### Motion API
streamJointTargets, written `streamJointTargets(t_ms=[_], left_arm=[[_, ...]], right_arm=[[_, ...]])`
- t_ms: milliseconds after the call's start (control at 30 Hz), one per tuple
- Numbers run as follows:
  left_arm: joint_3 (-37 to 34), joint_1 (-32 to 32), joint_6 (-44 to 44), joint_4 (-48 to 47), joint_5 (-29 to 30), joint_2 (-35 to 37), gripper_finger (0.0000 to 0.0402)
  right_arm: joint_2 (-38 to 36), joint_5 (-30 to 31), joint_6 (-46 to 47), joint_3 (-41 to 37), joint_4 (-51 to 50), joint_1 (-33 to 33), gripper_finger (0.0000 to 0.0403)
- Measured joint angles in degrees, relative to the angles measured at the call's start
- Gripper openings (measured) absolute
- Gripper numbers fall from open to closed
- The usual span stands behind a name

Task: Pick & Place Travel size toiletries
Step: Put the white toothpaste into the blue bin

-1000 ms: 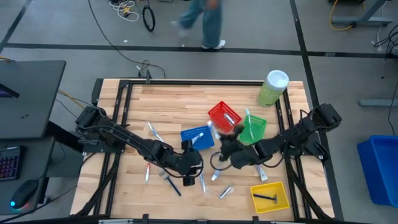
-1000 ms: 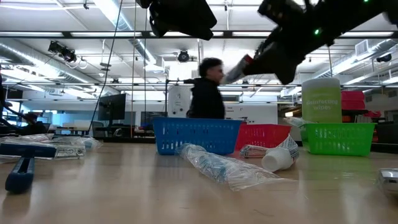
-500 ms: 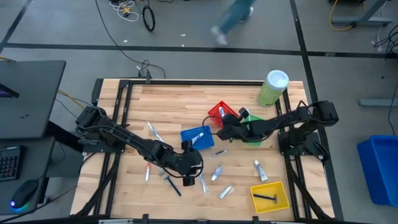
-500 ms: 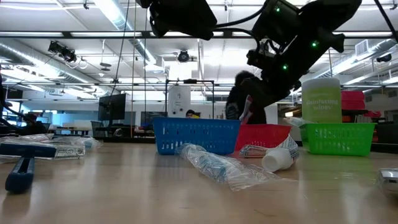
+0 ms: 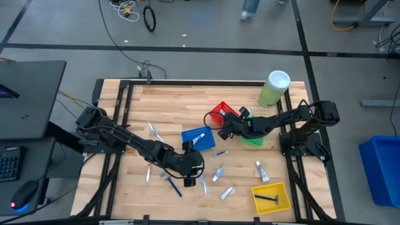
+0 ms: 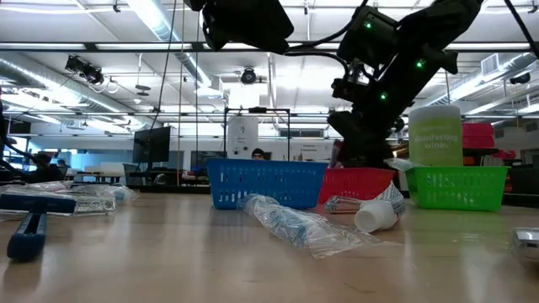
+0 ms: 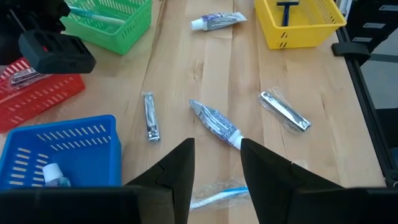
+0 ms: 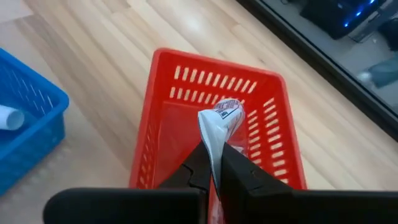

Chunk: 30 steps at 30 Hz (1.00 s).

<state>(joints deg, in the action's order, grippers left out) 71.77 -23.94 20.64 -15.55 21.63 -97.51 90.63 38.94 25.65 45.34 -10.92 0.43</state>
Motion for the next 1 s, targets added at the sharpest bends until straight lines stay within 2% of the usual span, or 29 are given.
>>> streamJointTargets(t_ms=[133, 300, 367, 500, 567, 800, 1000], left_arm=[[0.0, 0.0, -0.4, 0.0, 0.0, 0.0, 0.0137], [0.0, 0.0, -0.5, 0.0, 0.0, 0.0, 0.0137], [0.0, 0.0, -1.4, 0.0, 0.0, 0.0, 0.0137], [0.0, -0.5, -2.9, 0.0, 0.7, 0.0, 0.0137], [0.0, -0.7, -3.0, 0.1, 2.3, 0.0, 0.0137], [0.0, -0.8, -2.4, 0.1, 3.0, 0.0, 0.0137], [0.0, -0.8, -2.4, 0.0, 3.0, 0.0, 0.0137]], right_arm=[[0.0, 0.0, -3.2, 0.0, 5.9, 2.2, 0.0021], [0.0, -0.7, -11.5, 0.0, 16.6, 6.9, 0.0021], [0.0, -5.4, -14.5, 0.0, 19.2, 8.6, 0.0021], [0.1, -20.4, -17.5, 0.0, 20.7, 10.2, 0.0021], [0.6, -25.5, -19.0, 0.0, 20.7, 10.1, 0.0021], [4.7, -27.1, -19.1, 0.0, 25.0, 8.8, 0.0031], [6.4, -31.4, -20.0, 0.0, 26.8, 8.2, 0.008]])
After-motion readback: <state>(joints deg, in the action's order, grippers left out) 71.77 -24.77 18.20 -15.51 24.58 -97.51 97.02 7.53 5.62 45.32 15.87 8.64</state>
